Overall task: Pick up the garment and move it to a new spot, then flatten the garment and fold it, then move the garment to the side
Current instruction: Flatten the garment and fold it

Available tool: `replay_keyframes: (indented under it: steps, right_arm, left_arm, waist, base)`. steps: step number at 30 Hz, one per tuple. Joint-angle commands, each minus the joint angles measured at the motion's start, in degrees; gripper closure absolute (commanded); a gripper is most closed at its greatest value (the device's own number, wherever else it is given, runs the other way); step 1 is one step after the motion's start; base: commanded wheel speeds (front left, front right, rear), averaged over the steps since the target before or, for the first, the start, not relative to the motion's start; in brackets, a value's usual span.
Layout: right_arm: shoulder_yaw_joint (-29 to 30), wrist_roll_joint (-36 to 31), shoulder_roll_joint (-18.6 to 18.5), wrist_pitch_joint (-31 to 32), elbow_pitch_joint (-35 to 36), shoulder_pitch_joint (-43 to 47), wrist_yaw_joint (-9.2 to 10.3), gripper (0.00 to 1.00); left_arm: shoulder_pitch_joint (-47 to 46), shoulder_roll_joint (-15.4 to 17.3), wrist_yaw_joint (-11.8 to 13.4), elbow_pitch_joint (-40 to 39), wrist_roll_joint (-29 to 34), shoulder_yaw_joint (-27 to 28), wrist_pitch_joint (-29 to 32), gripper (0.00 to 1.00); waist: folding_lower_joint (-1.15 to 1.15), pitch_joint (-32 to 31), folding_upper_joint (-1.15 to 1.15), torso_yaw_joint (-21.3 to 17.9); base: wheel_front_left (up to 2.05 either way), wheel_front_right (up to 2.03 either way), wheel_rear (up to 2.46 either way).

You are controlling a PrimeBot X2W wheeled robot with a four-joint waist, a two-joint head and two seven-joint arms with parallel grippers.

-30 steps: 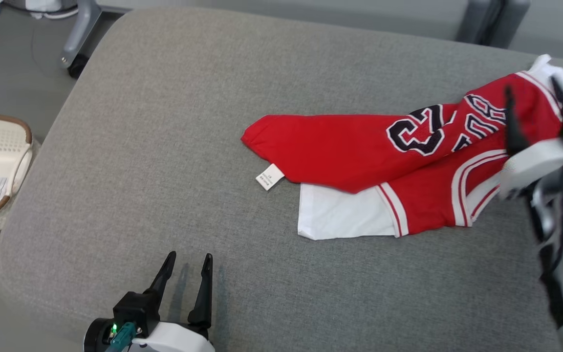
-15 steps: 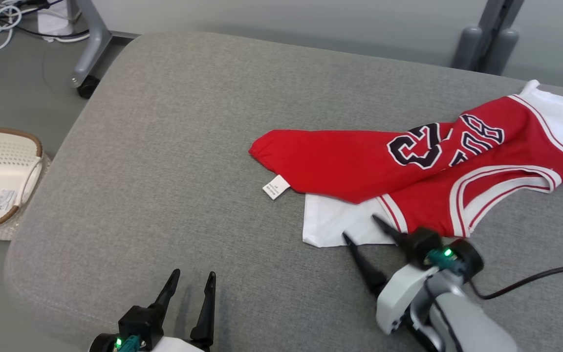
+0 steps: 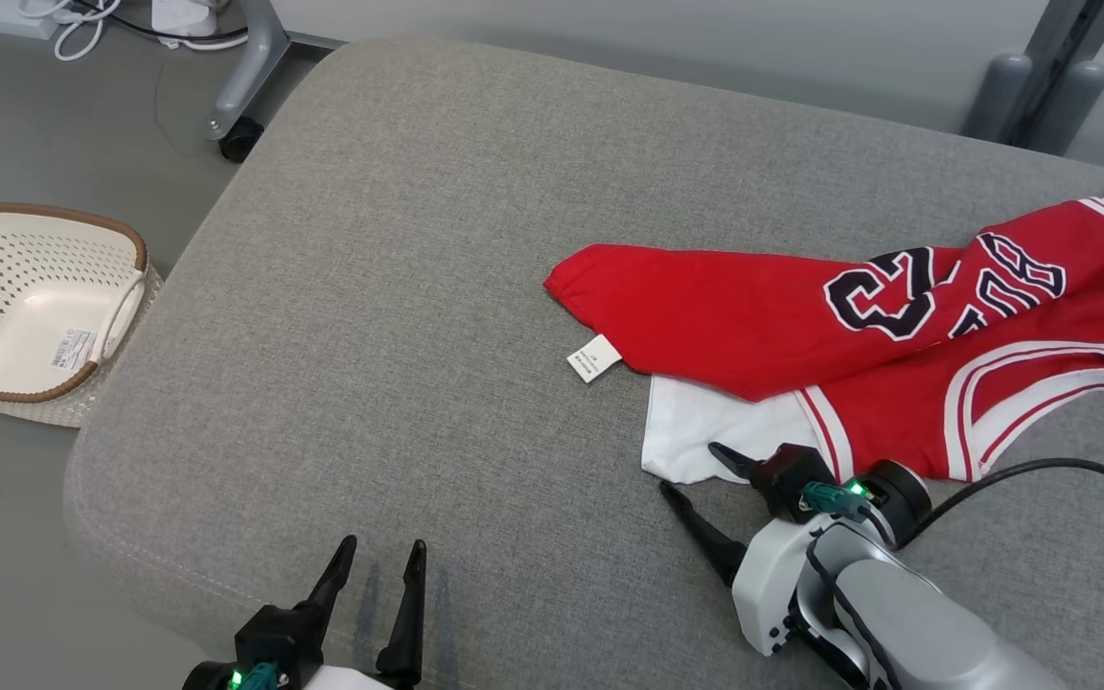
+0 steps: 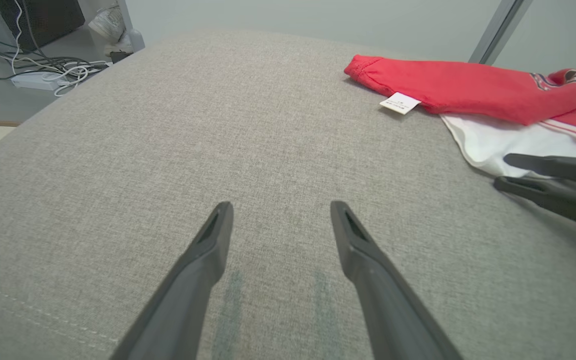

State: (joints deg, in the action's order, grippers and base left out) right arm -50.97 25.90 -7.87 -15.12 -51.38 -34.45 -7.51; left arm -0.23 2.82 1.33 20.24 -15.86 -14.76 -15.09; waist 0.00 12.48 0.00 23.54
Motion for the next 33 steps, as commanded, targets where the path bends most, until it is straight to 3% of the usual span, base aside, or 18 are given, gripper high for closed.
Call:
replay_keyframes:
  steps: [1,2,3,10,18,32,33]
  right_arm:
    - [-0.70,0.45,-0.82,0.47,-2.40,0.16,0.05,0.58]
    - [-0.62,0.63,-0.80,0.44,-3.12,-0.14,0.05,0.86]
    - [-0.60,0.71,-0.83,0.38,-3.81,-0.35,0.06,1.00]
    - [6.55,-0.87,-1.68,0.03,1.55,2.05,0.03,1.00]
    - [18.80,-5.15,-5.30,0.01,9.58,12.35,0.03,1.00]
    - [35.94,-14.63,-9.02,0.01,16.08,20.45,0.03,1.00]
    - [37.33,-15.46,-8.97,0.00,16.32,20.69,0.03,0.79]
  left_arm:
    - [0.18,0.18,0.29,-0.02,-0.31,0.16,-0.08,0.00]
    - [0.14,0.19,0.42,-0.11,-0.32,0.18,-0.08,0.00]
    - [0.09,0.19,0.43,-0.19,-0.29,0.22,-0.08,0.00]
    - [0.96,0.20,0.11,-0.04,1.14,1.76,-0.08,0.00]
    - [1.78,0.20,-1.23,0.36,3.18,3.54,-0.08,0.00]
    - [4.06,0.19,-1.51,1.26,2.72,3.85,-0.08,0.00]
    - [4.09,0.20,-1.45,1.29,2.69,3.83,-0.08,0.00]
  waist:
    - [0.00,0.07,0.00,0.06]
    - [0.00,0.07,0.00,-0.01]
    - [0.00,-0.02,0.00,-0.16]
    - [0.00,-2.76,0.00,-4.28]
    - [0.00,-8.20,0.00,-13.62]
    - [0.00,-12.40,0.00,-23.07]
    - [0.00,-12.53,0.00,-23.51]
  base:
    - [0.00,0.00,0.00]
    - [0.00,0.00,0.00]
    - [0.00,0.00,0.00]
    - [0.00,0.00,0.00]
    - [0.00,0.00,0.00]
    - [0.00,0.00,0.00]
    - [0.00,0.00,0.00]
